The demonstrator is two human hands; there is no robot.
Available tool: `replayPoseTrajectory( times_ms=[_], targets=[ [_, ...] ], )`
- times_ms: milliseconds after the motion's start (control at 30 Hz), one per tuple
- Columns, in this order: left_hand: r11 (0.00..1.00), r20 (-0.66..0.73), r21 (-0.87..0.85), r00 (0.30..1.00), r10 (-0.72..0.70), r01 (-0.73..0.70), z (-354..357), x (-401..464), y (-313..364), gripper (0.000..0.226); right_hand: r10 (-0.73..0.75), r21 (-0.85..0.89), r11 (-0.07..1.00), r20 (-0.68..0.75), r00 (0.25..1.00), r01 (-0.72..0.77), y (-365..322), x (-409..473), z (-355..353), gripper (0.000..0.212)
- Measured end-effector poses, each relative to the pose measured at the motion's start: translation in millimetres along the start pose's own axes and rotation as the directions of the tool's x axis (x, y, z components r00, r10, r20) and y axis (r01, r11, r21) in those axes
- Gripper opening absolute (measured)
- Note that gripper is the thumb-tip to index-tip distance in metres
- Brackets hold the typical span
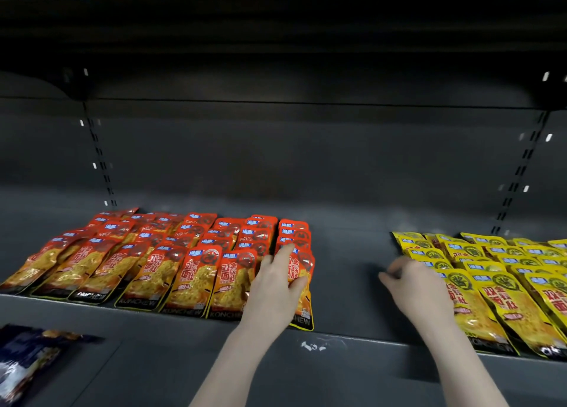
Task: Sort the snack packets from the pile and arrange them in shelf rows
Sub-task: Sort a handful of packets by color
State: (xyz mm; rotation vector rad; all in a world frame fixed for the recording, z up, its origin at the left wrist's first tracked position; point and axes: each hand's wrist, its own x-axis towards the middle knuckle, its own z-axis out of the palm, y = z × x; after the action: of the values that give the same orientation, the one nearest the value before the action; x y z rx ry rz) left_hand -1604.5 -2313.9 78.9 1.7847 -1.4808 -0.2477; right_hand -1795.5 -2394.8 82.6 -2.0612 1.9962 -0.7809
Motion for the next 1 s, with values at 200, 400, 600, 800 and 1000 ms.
replayPoseTrajectory(
  times_ms=[200, 400, 600, 800, 1000],
  targets=[
    [0.968, -0.119, 0.249, 0.993, 0.021, 0.009, 9, -2, 2, 0.053, -0.099, -0.173, 0.981, -0.027, 0.995, 0.093, 1, 2, 9, 0.017],
    [0.846, -0.184, 0.529, 0.982, 0.034, 0.070, 11, -3, 4, 0.053, -0.136, -0.213, 0.969, -0.045, 0.990, 0.123, 0, 3, 11, 0.019],
    [0.779, -0.272, 0.622, 0.955, 0.119, 0.080, 21, -3, -5, 0.053, -0.154, -0.200, 0.969, -0.047, 0.987, 0.141, 2, 4, 12, 0.018],
    [0.752, -0.277, 0.652, 0.953, 0.125, 0.090, 20, -5, -10, 0.055, -0.180, -0.229, 0.960, -0.057, 0.982, 0.163, 3, 3, 12, 0.018],
    [0.752, -0.265, 0.652, 0.959, 0.105, 0.098, 18, -9, -12, 0.053, -0.225, -0.301, 0.933, -0.066, 0.972, 0.196, 1, 0, 13, 0.020]
  ],
)
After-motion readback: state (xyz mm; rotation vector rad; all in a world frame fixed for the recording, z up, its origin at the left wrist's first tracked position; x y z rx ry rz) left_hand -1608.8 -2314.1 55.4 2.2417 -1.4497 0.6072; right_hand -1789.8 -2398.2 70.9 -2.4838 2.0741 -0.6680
